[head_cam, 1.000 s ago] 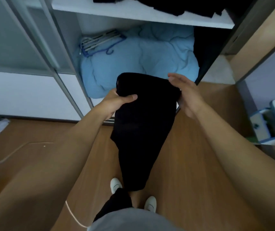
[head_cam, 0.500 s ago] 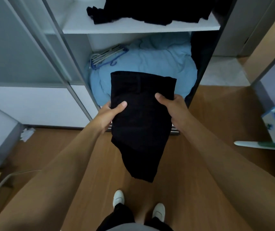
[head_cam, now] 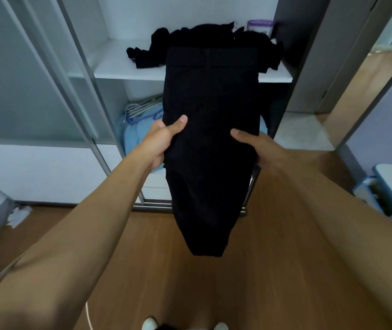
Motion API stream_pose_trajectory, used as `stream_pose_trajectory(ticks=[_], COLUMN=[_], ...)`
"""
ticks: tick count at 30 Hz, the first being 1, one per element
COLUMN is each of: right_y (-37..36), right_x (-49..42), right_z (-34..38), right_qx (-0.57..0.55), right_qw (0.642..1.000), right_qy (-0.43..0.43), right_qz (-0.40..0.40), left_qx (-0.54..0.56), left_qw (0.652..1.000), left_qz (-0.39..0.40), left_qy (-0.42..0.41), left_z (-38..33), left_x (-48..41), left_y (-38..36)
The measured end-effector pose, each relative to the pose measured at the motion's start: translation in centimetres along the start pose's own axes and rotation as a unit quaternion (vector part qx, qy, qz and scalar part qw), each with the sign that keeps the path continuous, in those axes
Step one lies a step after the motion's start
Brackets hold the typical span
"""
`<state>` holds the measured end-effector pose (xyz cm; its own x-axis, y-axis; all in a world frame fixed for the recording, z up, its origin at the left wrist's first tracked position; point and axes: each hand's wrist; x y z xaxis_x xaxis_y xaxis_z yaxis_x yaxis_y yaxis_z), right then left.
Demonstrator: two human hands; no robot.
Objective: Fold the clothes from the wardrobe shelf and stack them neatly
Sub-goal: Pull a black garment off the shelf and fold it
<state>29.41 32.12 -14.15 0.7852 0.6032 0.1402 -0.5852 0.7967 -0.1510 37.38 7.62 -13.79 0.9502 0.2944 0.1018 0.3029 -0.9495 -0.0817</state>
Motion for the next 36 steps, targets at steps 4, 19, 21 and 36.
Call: stream_pose_trajectory(ticks=[4, 19, 21, 36], right_y=[-3.1, -11.4, -11.1, -17.7], right_x=[-1.0, -5.8, -5.9, -7.1], right_z=[-2.0, -1.5, -0.4, -6.1], right_qx=[0.017, -0.130, -0.087, -0.132], right_qw=[0.996, 0.968, 0.975, 0.960], right_qy=[0.017, -0.190, -0.191, -0.185], right_qz=[-0.084, -0.096, -0.068, -0.161], left_qx=[-0.033, 0.067, 0.105, 0.110], left_qw=[0.999, 0.988, 0.982, 0.970], left_qz=[-0.023, 0.002, -0.033, 0.065], left_qy=[0.028, 0.141, 0.151, 0.207], left_z=[-1.4, 8.0, 7.3, 6.6], left_x=[-0.5, 1.0, 0.2, -1.7], left_y=[2.2, 12.2, 12.0, 19.0])
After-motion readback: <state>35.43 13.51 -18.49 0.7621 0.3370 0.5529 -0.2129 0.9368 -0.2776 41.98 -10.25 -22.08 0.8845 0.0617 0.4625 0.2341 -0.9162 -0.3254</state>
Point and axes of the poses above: each hand's wrist, its own x-axis away from the middle knuckle, its own y-axis out of the back of the hand, z = x × y
